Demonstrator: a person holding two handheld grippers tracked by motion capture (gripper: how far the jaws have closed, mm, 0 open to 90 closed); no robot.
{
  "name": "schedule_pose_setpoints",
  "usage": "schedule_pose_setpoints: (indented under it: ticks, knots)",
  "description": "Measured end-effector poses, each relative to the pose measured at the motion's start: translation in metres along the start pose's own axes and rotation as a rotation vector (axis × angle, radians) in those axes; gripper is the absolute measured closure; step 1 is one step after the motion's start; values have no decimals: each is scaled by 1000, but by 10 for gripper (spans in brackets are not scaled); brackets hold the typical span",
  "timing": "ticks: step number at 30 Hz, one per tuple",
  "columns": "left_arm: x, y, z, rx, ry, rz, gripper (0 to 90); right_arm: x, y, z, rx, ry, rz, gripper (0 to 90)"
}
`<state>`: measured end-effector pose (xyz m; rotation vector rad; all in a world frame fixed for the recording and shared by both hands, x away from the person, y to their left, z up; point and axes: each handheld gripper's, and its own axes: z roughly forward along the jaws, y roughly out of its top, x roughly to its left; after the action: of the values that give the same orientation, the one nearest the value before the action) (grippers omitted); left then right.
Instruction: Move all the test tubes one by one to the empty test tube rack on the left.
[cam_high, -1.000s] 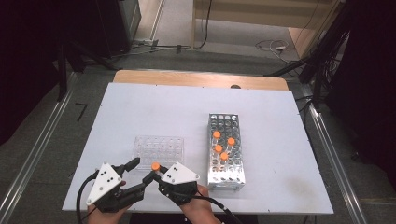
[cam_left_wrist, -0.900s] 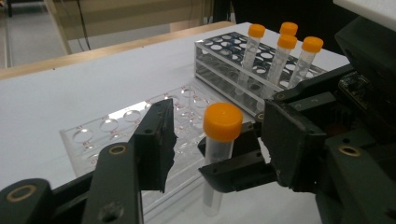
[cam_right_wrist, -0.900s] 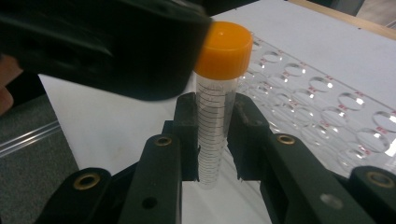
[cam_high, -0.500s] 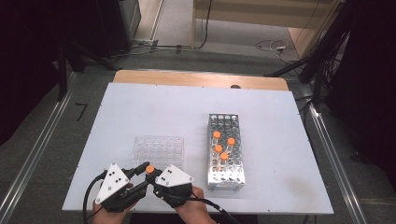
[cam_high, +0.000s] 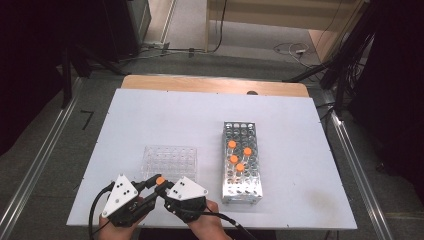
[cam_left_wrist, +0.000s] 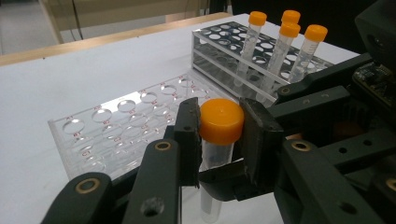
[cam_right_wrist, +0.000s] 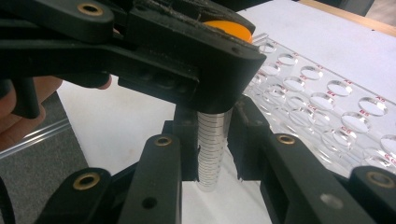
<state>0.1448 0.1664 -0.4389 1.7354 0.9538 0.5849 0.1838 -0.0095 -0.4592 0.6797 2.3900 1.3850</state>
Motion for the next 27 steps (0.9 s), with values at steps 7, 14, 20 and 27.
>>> schedule_pose_setpoints:
  ticks: [7,14,20,27]
  knots:
    - [2,2,-3,-18,-1,-13,700,-3,1,-6,-6,28,25,381]
    - [8,5,-6,-31,10,-43,699,-9,-7,-22,-9,6,55,239]
    - [10,8,-7,-31,17,-46,699,-12,-14,-42,-13,-5,54,228]
    - [13,16,-12,-62,38,-51,699,-19,-11,-54,-31,-15,66,228]
